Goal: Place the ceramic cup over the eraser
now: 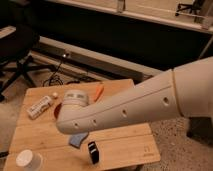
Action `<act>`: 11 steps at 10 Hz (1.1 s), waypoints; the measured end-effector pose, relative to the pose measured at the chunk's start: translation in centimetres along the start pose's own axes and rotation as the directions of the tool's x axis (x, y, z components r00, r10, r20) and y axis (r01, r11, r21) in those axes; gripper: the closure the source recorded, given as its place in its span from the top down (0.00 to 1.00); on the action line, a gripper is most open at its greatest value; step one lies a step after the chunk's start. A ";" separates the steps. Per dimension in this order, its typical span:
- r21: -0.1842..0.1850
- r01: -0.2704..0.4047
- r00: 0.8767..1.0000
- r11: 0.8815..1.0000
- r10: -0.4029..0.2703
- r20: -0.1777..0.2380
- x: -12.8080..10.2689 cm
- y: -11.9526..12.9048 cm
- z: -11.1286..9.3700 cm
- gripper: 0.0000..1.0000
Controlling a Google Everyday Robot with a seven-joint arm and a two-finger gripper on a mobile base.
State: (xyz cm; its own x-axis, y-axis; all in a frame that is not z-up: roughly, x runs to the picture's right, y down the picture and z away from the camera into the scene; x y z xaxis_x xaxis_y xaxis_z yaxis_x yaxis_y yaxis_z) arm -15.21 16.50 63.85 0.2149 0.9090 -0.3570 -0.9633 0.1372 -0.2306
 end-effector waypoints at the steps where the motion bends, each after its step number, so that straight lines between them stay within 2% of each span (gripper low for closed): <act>1: -0.011 0.047 0.999 0.999 -0.047 0.002 -0.1 2.6 -0.4 0.65; 3: -0.011 0.146 0.989 0.989 -0.146 0.010 0.1 7.5 -1.5 0.65; 4: -0.010 0.207 0.978 0.978 -0.207 0.011 0.6 10.3 -1.9 0.65; 5: -0.016 0.245 0.970 0.970 -0.244 0.010 1.1 12.1 -2.0 0.65; 8: -0.050 0.393 0.919 0.918 -0.394 -0.010 4.0 19.2 -0.7 0.65; 9: -0.059 0.418 0.907 0.907 -0.420 -0.022 5.0 20.1 0.0 0.65; 11: -0.062 0.423 0.905 0.904 -0.425 -0.023 5.0 20.5 0.1 0.65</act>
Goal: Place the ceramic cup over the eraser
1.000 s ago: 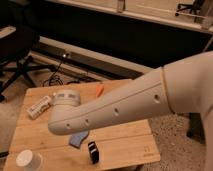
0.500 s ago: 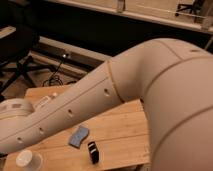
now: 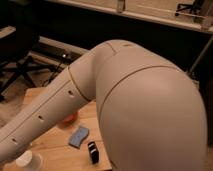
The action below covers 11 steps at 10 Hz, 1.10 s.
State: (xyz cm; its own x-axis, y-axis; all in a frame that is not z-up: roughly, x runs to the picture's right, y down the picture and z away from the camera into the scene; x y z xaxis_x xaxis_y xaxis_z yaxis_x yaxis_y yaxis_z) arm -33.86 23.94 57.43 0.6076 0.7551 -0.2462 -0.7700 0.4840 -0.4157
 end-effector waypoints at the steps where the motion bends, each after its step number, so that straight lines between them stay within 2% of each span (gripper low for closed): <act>1: -0.022 0.011 1.000 1.000 -0.011 -0.010 -0.1 0.9 1.0 0.65; 2: -0.056 0.017 1.000 0.998 -0.019 -0.022 -0.5 1.7 2.7 0.65; 5: -0.105 0.009 0.999 0.994 -0.014 -0.043 -1.3 1.6 5.5 0.65; 8: -0.108 -0.025 0.997 0.994 0.018 -0.070 -1.7 -0.6 7.3 0.65; 11: -0.115 -0.011 0.994 0.993 -0.002 -0.108 -0.9 -0.2 8.2 0.65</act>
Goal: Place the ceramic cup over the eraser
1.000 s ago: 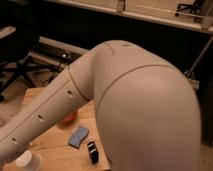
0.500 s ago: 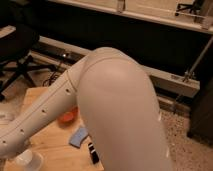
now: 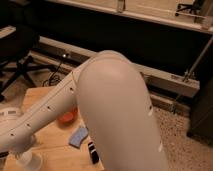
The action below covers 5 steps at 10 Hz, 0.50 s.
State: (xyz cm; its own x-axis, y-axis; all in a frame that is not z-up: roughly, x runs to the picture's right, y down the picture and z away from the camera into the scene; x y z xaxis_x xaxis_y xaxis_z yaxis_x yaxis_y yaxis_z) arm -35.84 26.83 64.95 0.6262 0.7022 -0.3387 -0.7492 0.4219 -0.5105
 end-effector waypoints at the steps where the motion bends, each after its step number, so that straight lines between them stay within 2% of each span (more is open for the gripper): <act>1: 0.004 0.011 1.000 1.000 -0.011 -0.003 0.3 0.3 -0.1 0.65; 5: 0.011 0.052 0.998 0.999 -0.052 0.025 1.0 1.6 -1.4 0.65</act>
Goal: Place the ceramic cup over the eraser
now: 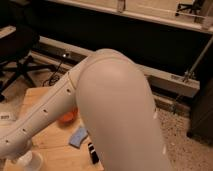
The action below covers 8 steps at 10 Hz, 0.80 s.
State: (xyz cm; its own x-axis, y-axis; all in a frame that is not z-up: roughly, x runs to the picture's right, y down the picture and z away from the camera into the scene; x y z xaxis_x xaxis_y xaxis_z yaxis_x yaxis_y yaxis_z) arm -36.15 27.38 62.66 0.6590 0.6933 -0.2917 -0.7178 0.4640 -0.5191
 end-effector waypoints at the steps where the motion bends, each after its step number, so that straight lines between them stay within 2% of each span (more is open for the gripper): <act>1: -0.003 0.011 1.000 1.000 -0.011 0.003 0.2 0.5 -0.1 0.65; 4: -0.009 0.031 1.000 0.999 -0.031 -0.006 0.0 1.5 0.7 0.65; 6: 0.010 0.039 0.999 0.999 -0.039 -0.014 -0.7 1.9 1.6 0.65; 7: 0.021 0.033 0.999 0.999 -0.033 -0.021 -1.0 1.9 2.1 0.61; 8: 0.034 0.024 0.999 0.999 -0.023 -0.034 -1.1 1.6 2.7 0.52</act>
State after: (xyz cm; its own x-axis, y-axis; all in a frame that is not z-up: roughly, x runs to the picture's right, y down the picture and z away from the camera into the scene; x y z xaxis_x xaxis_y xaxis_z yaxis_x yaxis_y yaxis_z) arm -38.62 28.88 64.31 0.6825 0.6635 -0.3067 -0.7090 0.4990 -0.4983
